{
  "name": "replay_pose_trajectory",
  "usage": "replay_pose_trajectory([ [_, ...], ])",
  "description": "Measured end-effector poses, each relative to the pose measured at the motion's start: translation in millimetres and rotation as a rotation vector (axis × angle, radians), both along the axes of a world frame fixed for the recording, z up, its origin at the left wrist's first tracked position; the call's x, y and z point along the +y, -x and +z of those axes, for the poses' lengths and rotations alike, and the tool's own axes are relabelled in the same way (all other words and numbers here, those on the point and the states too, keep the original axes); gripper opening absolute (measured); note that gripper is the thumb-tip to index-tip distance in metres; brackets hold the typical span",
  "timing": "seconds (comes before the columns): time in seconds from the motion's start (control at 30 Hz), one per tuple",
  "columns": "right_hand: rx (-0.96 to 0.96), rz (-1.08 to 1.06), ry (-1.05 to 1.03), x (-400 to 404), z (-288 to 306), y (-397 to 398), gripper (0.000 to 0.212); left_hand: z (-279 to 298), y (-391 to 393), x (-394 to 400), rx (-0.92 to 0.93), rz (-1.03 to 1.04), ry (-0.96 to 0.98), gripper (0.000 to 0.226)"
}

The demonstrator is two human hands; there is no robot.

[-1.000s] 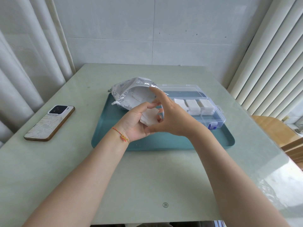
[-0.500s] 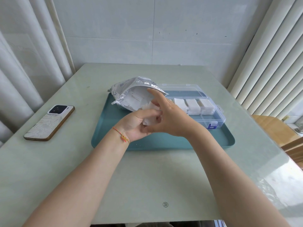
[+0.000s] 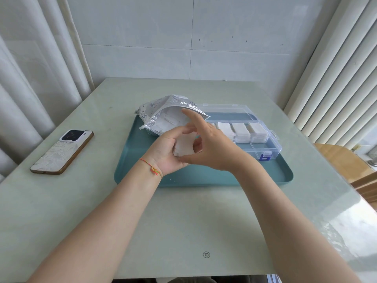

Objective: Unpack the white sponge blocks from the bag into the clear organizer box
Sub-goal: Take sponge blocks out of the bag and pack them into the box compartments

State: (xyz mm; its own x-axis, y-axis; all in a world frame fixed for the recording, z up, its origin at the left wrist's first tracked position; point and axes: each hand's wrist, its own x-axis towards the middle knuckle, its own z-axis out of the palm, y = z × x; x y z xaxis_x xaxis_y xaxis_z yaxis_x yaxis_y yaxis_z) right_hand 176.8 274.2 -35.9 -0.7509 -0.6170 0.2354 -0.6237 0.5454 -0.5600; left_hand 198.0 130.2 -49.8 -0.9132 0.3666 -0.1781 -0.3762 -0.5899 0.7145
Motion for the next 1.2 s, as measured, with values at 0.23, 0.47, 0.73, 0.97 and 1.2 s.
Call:
replay_pose_trajectory([
  [0.23, 0.029, 0.024, -0.005, -1, 0, -2, 0.105, -5, 6, -3, -0.085, 0.049, -0.01, 0.041],
  [0.47, 0.043, 0.029, -0.03, -3, -3, -4, 0.111, -11, 10, -8, -0.084, 0.081, -0.001, 0.078],
  [0.73, 0.155, -0.013, -0.087, -4, -6, -1, 0.071, -5, 7, -5, -0.163, 0.113, 0.036, 0.072],
  [0.97, 0.163, -0.041, -0.221, -5, -7, -2, 0.081, -2, 4, -2, -0.18, 0.097, 0.084, 0.083],
  [1.2, 0.14, -0.024, -0.237, -5, -5, -4, 0.09, -4, 4, -2, -0.187, 0.11, 0.095, 0.079],
])
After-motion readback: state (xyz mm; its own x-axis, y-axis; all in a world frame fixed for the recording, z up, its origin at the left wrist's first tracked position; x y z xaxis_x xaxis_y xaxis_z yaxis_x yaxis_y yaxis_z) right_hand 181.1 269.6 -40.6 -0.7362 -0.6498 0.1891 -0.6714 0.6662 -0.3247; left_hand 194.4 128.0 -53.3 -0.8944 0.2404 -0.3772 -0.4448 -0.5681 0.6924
